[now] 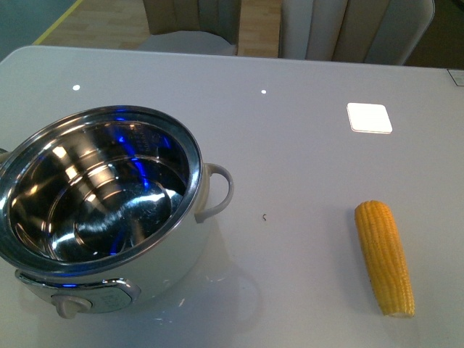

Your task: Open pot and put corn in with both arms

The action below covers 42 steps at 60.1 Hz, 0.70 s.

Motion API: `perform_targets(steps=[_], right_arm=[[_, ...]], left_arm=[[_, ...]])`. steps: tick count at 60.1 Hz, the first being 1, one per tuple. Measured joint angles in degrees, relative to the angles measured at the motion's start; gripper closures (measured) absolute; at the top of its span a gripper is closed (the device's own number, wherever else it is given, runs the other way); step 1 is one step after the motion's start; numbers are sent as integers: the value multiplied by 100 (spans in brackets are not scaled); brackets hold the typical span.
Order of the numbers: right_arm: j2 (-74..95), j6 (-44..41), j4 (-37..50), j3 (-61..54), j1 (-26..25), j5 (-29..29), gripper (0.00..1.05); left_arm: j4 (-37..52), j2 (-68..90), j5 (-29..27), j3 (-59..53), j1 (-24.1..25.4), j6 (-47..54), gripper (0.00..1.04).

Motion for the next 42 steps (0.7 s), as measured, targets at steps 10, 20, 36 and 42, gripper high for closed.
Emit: perform_targets(steps=[10,20,36,42], right_arm=[[0,-2,0,0,0,0,9],[0,0,0,0,0,7,9],[0,-2,0,0,0,2,9],[0,-2,0,0,0,0,9]], left_arm=[[-1204,-2109,337,-986,-48,-304,7],[-1204,-2723,916,-1333,-101,175,19],[-2312,-4347,122,-1803,-1097,898,67],[-2892,-5049,-221,-1899,-1475,935,91]])
